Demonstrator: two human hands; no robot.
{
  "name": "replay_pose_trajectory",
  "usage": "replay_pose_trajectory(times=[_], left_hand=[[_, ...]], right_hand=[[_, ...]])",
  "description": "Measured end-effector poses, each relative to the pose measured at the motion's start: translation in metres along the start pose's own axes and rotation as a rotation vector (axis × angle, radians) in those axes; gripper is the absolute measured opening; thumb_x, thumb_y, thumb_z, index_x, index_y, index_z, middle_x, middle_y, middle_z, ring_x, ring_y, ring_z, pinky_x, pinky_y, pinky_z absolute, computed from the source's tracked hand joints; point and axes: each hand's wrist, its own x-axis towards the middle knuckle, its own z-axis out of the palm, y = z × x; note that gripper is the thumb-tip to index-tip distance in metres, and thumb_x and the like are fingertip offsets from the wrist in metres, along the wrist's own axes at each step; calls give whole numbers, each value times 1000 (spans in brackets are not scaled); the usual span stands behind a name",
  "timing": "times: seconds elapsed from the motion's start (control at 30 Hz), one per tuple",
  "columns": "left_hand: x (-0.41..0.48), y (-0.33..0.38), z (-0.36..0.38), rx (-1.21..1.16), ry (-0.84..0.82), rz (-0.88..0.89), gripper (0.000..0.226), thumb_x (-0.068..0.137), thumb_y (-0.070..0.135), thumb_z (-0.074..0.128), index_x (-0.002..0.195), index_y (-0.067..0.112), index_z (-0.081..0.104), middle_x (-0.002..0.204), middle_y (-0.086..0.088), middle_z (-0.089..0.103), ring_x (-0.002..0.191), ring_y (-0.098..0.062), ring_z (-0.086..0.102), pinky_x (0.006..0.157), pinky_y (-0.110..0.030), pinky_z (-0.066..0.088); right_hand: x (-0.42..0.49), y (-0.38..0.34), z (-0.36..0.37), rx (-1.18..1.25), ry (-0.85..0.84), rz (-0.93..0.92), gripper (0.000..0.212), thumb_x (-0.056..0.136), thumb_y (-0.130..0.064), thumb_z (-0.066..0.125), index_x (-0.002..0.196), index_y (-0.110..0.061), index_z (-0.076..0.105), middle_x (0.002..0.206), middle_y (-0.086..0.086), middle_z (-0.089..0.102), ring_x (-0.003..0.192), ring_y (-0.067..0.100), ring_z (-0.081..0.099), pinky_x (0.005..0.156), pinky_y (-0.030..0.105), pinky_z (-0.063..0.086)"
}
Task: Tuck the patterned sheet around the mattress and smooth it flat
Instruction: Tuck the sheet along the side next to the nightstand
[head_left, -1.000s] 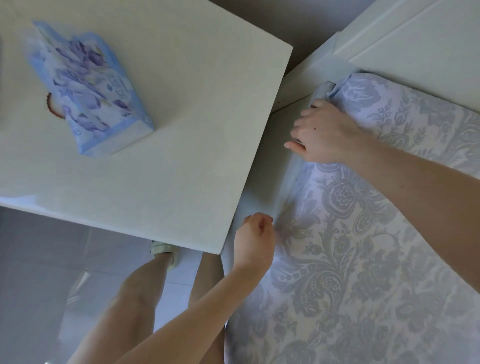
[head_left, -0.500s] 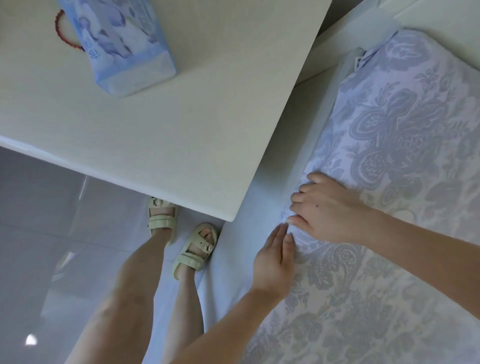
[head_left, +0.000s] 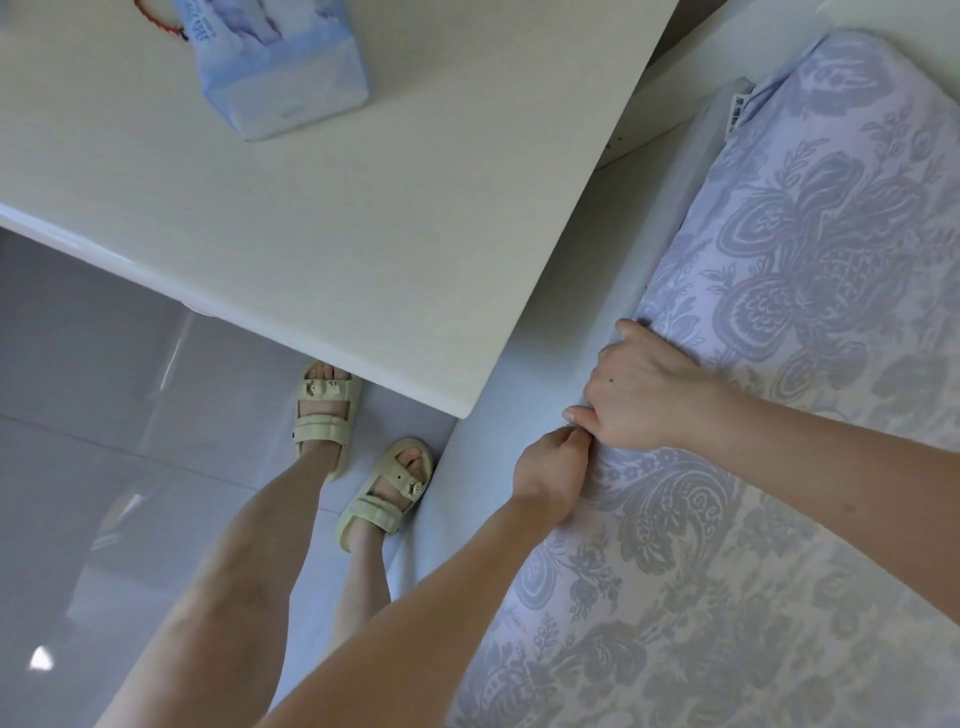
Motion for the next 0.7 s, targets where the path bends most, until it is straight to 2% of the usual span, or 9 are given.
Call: replay_pose_trajectory(times=[0.07, 0.13, 0.2, 0.27, 0.33, 0.4, 0.5, 0.63, 0.7], left_hand=[[2, 1, -8, 43, 16, 39, 38, 95, 27, 35, 62, 12, 45, 80, -14, 53, 77, -25, 43, 70, -32, 36], [5, 1, -17, 12, 79, 99, 32, 89, 27, 44, 72, 3, 56, 79, -15, 59, 75, -25, 48, 76, -38, 46], [5, 3, -21, -65, 85, 147, 31, 81, 29, 44, 82, 2, 61, 82, -12, 64, 77, -21, 51, 80, -38, 48], [9, 9, -18, -183, 18, 122, 27, 76, 28, 42, 79, 10, 62, 82, -5, 62, 81, -19, 54, 88, -38, 49], [14, 13, -13, -219, -29, 75, 24, 74, 33, 41, 74, 20, 62, 82, 0, 61, 84, -18, 55, 94, -42, 48], [19, 13, -9, -208, -36, 48, 29, 73, 36, 41, 74, 17, 62, 82, 1, 60, 83, -19, 54, 91, -41, 47], [26, 10, -8, -207, -50, 11, 41, 68, 36, 39, 84, 3, 57, 81, -1, 54, 79, -17, 46, 79, -34, 40], [32, 13, -8, -193, -52, -14, 43, 66, 37, 39, 85, 4, 60, 80, -3, 54, 76, -17, 45, 75, -32, 37], [33, 14, -8, -197, -47, -19, 43, 67, 37, 39, 84, 3, 60, 78, -3, 54, 75, -17, 46, 75, -32, 37]], right_hand=[[-1, 0, -3, 4, 34, 14, 62, 98, -49, 14, 89, -16, 67, 97, 6, 68, 95, 23, 59, 98, 39, 23], [-2, 2, -3, 45, 113, 32, 59, 99, -46, 17, 84, -17, 65, 90, 4, 69, 88, 23, 60, 95, 38, 27], [-4, 3, 1, 146, 210, 56, 46, 99, -41, 26, 73, -20, 58, 75, 4, 66, 71, 23, 59, 80, 36, 34], [-5, 4, 8, 230, 336, 95, 27, 89, -29, 43, 64, -19, 42, 51, 5, 56, 46, 23, 53, 57, 31, 35], [-7, 7, 11, 282, 445, 108, 20, 81, -22, 45, 63, -15, 43, 46, 3, 51, 38, 25, 47, 45, 30, 38], [-8, 19, 13, 228, 547, 122, 26, 82, -24, 38, 65, -13, 53, 51, 4, 55, 47, 26, 52, 63, 40, 52], [-13, 59, 4, 100, 567, 248, 49, 86, -39, 28, 70, -13, 67, 61, 4, 65, 67, 27, 62, 101, 49, 39], [-16, 107, -17, -44, 226, 336, 88, 80, -59, -6, 94, -24, 73, 92, -5, 70, 97, 19, 61, 113, 52, 11], [-9, 119, -21, -74, 108, 297, 88, 80, -64, -8, 99, -29, 70, 104, -10, 67, 108, 15, 56, 112, 53, 1]])
